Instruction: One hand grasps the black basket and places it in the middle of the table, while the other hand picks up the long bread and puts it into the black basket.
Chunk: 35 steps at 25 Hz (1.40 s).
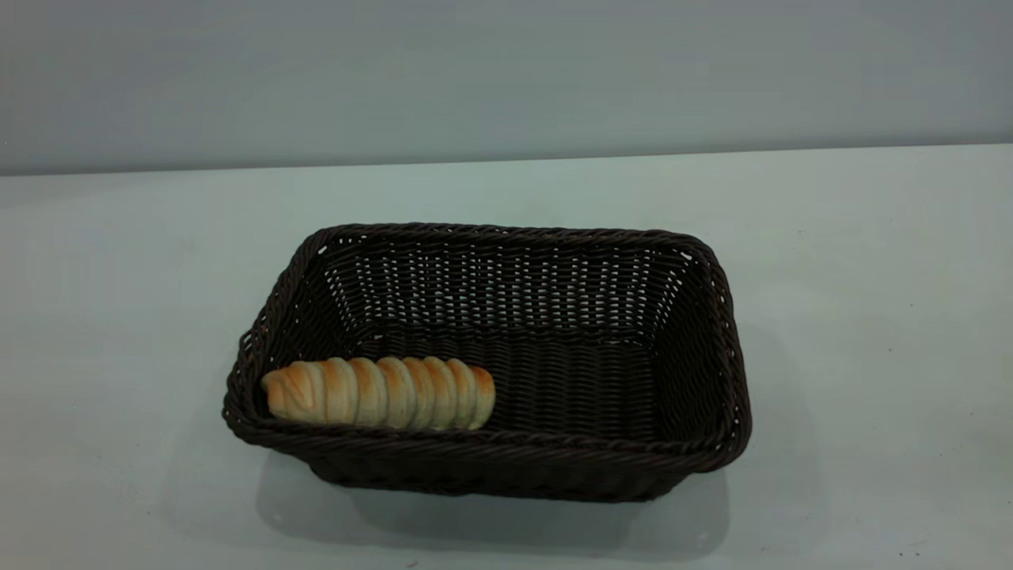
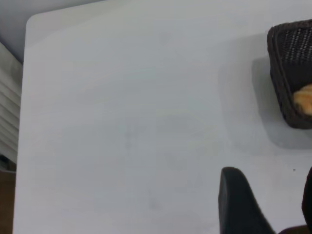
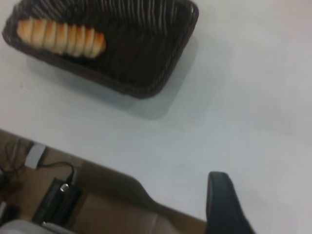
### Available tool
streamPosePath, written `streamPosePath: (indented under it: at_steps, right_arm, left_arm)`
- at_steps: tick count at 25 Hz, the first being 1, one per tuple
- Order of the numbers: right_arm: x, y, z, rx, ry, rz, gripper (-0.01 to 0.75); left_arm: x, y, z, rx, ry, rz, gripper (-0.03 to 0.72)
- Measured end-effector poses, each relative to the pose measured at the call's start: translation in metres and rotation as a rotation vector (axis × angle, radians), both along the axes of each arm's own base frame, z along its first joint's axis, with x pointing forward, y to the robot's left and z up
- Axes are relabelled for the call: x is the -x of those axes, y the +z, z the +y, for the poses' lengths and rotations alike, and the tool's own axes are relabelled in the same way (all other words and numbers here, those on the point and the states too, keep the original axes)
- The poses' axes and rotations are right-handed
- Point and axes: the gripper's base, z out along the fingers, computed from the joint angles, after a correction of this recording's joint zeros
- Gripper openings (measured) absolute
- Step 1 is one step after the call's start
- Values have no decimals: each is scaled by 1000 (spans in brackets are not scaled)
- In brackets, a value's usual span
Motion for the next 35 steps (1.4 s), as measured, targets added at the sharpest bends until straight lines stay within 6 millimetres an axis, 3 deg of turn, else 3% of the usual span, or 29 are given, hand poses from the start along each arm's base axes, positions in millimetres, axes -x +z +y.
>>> streamPosePath:
  at_steps: [6,13,35]
  right_arm:
    - [14,-31,-2,78,62,-37,456]
    - [10,-64,-8,170,62,-35,456]
    - [8,-64,-8,168,55,-47,456]
  left_arm:
    - [23,-37,8,40,-10,-51,366]
    - [23,-70,4,55,-30,-28,366]
    - [21,-84,-5,91,-99,44,366]
